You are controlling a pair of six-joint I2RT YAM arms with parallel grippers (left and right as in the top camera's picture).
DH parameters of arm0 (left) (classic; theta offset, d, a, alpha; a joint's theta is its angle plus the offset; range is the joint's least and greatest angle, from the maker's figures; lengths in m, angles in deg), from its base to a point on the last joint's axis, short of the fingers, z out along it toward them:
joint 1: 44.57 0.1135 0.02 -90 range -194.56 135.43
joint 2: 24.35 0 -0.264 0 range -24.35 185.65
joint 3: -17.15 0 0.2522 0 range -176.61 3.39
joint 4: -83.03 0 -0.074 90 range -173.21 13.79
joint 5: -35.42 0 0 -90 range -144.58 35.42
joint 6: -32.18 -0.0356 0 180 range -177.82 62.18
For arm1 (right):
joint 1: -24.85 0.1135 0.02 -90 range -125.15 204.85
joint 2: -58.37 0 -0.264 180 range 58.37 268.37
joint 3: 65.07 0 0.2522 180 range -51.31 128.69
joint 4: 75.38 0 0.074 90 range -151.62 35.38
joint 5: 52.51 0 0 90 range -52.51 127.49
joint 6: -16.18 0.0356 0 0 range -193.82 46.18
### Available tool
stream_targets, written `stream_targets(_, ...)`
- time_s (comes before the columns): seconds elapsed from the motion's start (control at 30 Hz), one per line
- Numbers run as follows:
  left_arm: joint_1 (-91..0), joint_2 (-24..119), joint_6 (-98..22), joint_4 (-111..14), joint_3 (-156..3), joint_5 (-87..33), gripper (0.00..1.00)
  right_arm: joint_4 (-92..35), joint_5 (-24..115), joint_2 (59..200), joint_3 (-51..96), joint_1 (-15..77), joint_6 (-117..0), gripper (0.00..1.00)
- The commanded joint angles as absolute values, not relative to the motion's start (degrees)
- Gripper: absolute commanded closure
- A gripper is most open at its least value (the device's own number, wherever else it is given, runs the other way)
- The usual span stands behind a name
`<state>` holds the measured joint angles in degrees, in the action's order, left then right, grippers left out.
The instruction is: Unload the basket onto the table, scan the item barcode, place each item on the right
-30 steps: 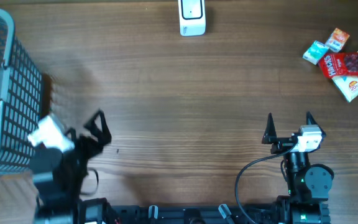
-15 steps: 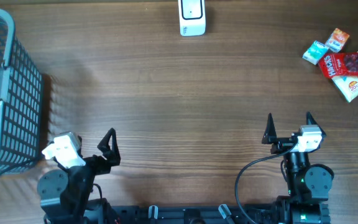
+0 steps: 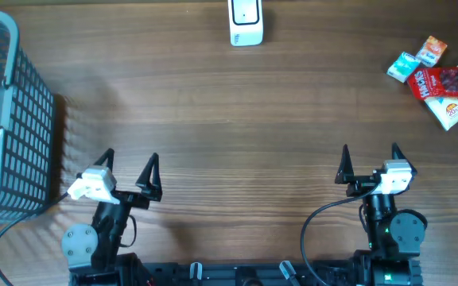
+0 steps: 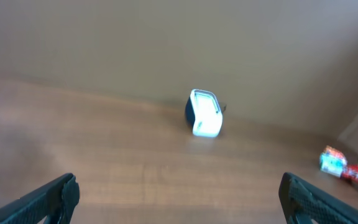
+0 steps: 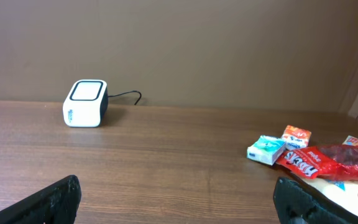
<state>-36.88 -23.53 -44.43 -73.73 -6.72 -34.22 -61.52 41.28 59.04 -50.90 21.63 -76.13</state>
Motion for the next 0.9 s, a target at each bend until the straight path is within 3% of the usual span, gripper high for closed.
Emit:
stream_targets(0.0,-36.4,-24.2,-45.6,-78.8,-4.3,-33.2,0.00,-61.7,40.9,58.6,-51.0,21.8,-76.7,0.00)
stream_targets(0.5,-37.2,-24.2,-37.2,-88.9,3.0,-39.1,0.00,-61.7,40.9,58.8,-51.0,21.8,-76.8,0.00)
stream_targets(0.87,-41.0,-24.2,-35.1,-79.0,3.0,-49.3,0.00,-61.7,40.9,58.8,-51.0,21.8,-76.7,0.00)
